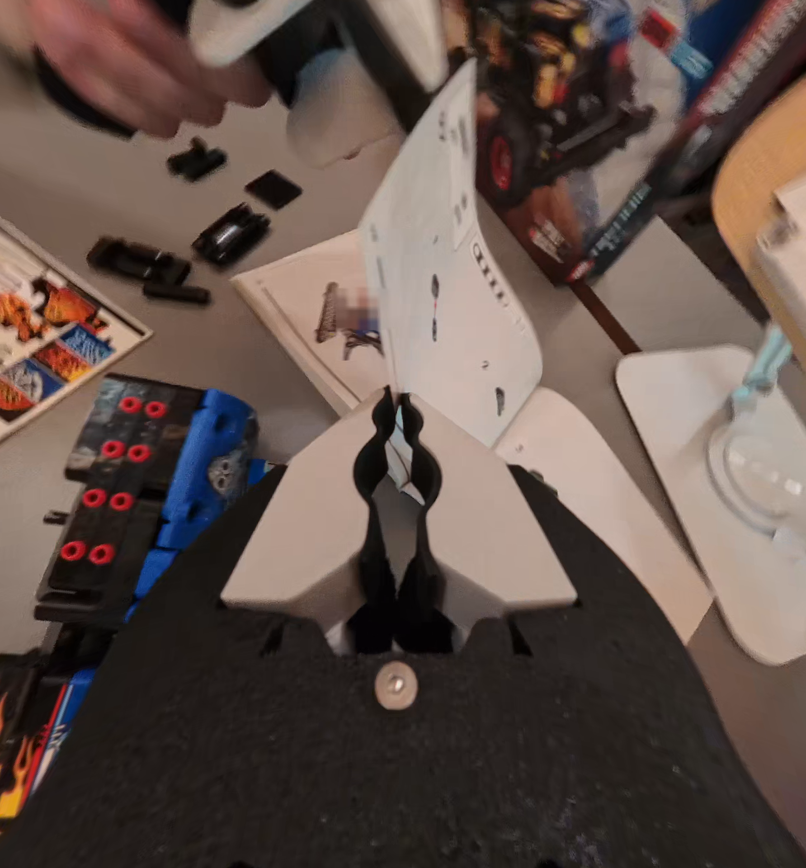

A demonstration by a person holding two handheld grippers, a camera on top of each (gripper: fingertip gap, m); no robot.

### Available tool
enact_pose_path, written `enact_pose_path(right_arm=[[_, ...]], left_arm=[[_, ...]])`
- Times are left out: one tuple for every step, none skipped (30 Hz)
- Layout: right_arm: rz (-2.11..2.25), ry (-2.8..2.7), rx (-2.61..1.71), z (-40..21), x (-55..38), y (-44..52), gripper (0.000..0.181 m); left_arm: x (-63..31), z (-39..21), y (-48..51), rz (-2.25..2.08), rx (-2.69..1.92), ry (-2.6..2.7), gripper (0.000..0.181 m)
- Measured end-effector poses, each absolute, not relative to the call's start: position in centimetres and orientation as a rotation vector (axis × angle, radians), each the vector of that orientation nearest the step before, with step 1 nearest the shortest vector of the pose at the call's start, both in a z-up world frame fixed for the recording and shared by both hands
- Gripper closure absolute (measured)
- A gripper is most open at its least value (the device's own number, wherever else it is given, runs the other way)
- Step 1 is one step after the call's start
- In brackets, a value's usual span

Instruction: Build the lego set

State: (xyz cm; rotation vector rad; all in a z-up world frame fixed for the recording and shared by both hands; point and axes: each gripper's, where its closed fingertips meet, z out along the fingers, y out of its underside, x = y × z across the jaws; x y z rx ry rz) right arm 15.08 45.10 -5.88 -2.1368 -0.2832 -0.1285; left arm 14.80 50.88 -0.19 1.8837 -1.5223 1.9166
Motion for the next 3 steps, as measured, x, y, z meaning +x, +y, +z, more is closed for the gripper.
enact_pose_path(right_arm=[[-0.173, -0.383, -2.150, -6.1, 14.2, 45.5, 0.180], [-0.231, -0.462, -2.174, -6.5, 13.7, 45.8, 0.180], [-0.276, -0.535, -2.194, -6.9, 13.1, 46.2, 0.179]], left_arm=[[14.1, -0.3, 51.2, 1.923, 1.878, -1.476, 0.117], [13.4, -0.8, 51.5, 1.912, 1.892, -1.459, 0.117], [12.9, -1.6, 52.0, 1.883, 1.933, -1.460, 0.119]])
